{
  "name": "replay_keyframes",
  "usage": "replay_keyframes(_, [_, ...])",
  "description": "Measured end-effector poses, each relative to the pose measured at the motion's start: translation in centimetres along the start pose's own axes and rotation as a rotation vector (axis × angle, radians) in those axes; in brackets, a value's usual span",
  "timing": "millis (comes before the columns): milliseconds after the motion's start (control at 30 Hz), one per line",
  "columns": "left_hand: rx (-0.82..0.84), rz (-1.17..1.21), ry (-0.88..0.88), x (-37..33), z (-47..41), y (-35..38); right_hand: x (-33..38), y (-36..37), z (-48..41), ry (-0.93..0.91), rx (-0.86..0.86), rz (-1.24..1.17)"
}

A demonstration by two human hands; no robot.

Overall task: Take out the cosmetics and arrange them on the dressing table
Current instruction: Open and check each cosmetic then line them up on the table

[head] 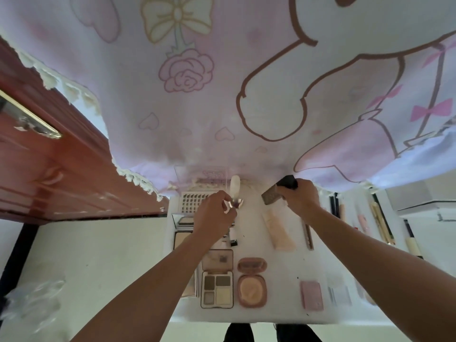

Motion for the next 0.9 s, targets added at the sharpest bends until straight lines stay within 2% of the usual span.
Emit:
replay_keyframes(100, [0.056, -0.069, 0.127, -2.6, 0.4, -0.5, 1.2, -1.9, 2.0, 0.077, 0.111, -0.312])
replay_keyframes(233, [0.159, -0.095, 0.228, -5.6, 1.0, -0.7, 4.1, -4.5, 5.7, 0.062, 0.269, -0.463])
replay_keyframes(333, [0.171, 0.112, 0.258, -7.2, 1.3, -1.5, 5.6, -6.2, 7.3, 0.038, 0.313, -0.527])
replay_keyframes(567, [0.204, 0.566, 0.215, -10.8, 2.9, -5.4, 8.4, -9.7, 8.5, -0.042, 0.331, -0.557])
replay_keyframes(667, [0.167, 0.647, 0.156, -11.3, 3.1, -6.8, 9.5, -10.3, 9.2, -0.105, 0.368, -0.569])
replay_keyframes(800, [0.209, 0.763, 0.033, -11.4, 3.4, -7.1, 11.0, -10.4, 10.1, -0.177, 0.366, -0.584])
replay_keyframes(900, [0.122, 0.771, -0.006, -11.5, 3.3, -7.8, 11.7, -10.0, 10.7, -0.202, 0.368, -0.584])
Point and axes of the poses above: each hand's wrist, its own z-axis away from the middle knuckle, its own y-axis out of the palm, x = y × z, the point moved 7 cm from there along -z, towards the middle knuckle, and after that the axes turned 7 degrees about -x, right-handed, at the moved point
